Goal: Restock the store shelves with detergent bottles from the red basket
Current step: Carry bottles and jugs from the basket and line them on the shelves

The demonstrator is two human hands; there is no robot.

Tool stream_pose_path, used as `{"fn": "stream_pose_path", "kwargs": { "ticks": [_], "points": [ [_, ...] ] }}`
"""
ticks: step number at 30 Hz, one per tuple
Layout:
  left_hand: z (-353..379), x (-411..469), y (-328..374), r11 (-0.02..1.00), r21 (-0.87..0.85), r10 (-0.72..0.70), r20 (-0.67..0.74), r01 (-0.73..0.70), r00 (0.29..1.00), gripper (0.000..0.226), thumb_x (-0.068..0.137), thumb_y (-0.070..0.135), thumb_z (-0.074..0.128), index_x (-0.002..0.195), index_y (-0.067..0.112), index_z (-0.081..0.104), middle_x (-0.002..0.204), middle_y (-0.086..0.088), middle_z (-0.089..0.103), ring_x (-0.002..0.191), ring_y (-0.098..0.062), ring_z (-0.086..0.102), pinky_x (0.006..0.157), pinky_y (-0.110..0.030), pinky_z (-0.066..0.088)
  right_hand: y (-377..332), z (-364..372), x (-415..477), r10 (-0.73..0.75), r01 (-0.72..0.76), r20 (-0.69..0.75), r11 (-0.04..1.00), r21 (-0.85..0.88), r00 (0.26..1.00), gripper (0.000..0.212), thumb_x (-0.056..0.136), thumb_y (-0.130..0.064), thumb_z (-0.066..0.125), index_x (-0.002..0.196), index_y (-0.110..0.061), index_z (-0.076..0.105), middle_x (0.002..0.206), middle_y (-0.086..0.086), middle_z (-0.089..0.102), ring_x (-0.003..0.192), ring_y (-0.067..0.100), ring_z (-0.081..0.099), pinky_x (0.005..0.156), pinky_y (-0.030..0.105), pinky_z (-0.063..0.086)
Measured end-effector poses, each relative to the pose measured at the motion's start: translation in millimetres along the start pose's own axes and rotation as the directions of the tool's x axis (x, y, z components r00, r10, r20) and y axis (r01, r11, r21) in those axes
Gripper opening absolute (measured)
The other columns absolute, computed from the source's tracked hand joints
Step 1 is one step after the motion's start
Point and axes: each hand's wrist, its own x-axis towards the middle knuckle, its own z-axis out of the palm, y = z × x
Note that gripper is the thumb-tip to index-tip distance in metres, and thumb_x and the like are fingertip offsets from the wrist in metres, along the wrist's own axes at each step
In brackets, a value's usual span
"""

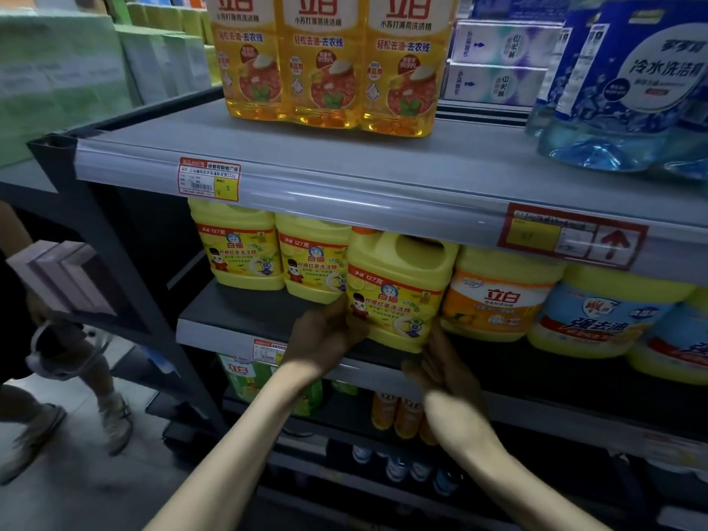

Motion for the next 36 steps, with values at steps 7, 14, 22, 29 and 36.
{"fn": "stream_pose_path", "kwargs": {
  "ticks": [7,14,22,29,36],
  "points": [
    [8,16,10,0.999,-0.037,0.029,0.053,-0.027,0.998,0.053,0.086,0.03,0.075,0.139,0.034,0.067,0.129,0.023,0.073,0.127,-0.003,0.064,0.115,-0.044,0.048,-7,1,3,-0.006,0.006,-0.024,1.0,-0.005,1.0,0.088,0.097,-0.016,0.072,0.167,-0.037,0.024,0.155,-0.026,0.049,0.147,0.005,0.046,0.123,0.045,0.041],
    [12,17,10,0.999,-0.041,0.032,0.037,-0.03,0.999,0.04,0.091,0.029,0.072,0.131,0.037,0.07,0.123,0.021,0.075,0.12,-0.002,0.067,0.11,-0.044,0.052,-6,1,11,-0.037,0.037,0.015,0.999,-0.036,0.999,0.09,0.084,-0.033,0.078,0.156,-0.056,0.03,0.143,-0.039,0.055,0.135,-0.01,0.052,0.112,0.02,0.045],
    [12,13,12,0.997,-0.068,-0.021,0.023,0.022,1.0,0.042,0.088,0.039,0.075,0.129,0.048,0.07,0.124,0.025,0.074,0.121,-0.002,0.066,0.113,-0.044,0.05,-29,-10,35,-0.002,0.005,0.044,0.999,-0.05,0.999,0.089,0.079,-0.041,0.075,0.156,-0.058,0.035,0.148,-0.028,0.057,0.138,0.005,0.054,0.119,0.046,0.044],
    [21,4,13,0.99,-0.123,-0.059,0.022,0.062,0.998,0.053,0.08,0.035,0.071,0.087,0.086,0.058,0.098,0.047,0.069,0.103,0.019,0.061,0.107,-0.036,0.05,-34,3,36,0.148,-0.147,0.05,0.989,-0.026,0.988,0.11,0.076,-0.042,0.08,0.166,-0.048,0.017,0.156,-0.028,0.042,0.146,0.01,0.041,0.121,0.042,0.039],
    [23,13,27,0.993,-0.103,-0.05,0.056,0.056,0.997,0.048,0.084,0.038,0.068,0.132,0.041,0.066,0.122,0.018,0.075,0.117,-0.011,0.068,0.108,-0.051,0.052,-26,6,49,0.182,-0.184,0.1,0.983,0.007,0.978,0.111,0.093,-0.018,0.074,0.166,-0.049,-0.003,0.14,-0.042,0.042,0.137,0.002,0.042,0.101,0.024,0.042]
  ]
}}
